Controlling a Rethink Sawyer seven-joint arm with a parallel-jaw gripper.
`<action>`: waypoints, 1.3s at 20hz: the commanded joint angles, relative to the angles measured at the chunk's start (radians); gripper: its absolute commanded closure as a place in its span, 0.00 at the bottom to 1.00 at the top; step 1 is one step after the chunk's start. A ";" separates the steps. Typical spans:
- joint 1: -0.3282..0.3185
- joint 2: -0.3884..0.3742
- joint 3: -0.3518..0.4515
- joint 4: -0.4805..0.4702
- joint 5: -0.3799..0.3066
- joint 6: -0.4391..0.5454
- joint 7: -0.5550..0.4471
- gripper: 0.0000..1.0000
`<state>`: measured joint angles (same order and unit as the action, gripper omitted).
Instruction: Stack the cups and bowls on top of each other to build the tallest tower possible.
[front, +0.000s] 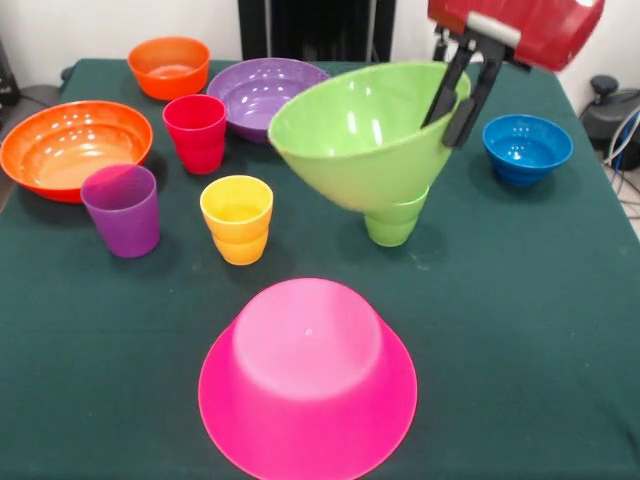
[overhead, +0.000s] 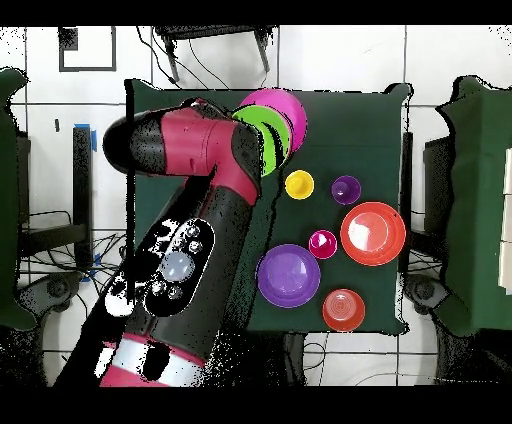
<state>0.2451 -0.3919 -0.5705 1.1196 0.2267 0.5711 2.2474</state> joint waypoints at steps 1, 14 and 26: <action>-0.038 0.145 0.042 -0.197 -0.039 0.094 0.062 1.00; -0.094 0.220 0.029 -0.379 -0.022 0.208 0.024 1.00; -0.094 0.230 -0.008 -0.422 -0.048 0.266 0.019 1.00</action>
<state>0.1619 -0.1644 -0.6091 0.7467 0.2263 0.7402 2.2474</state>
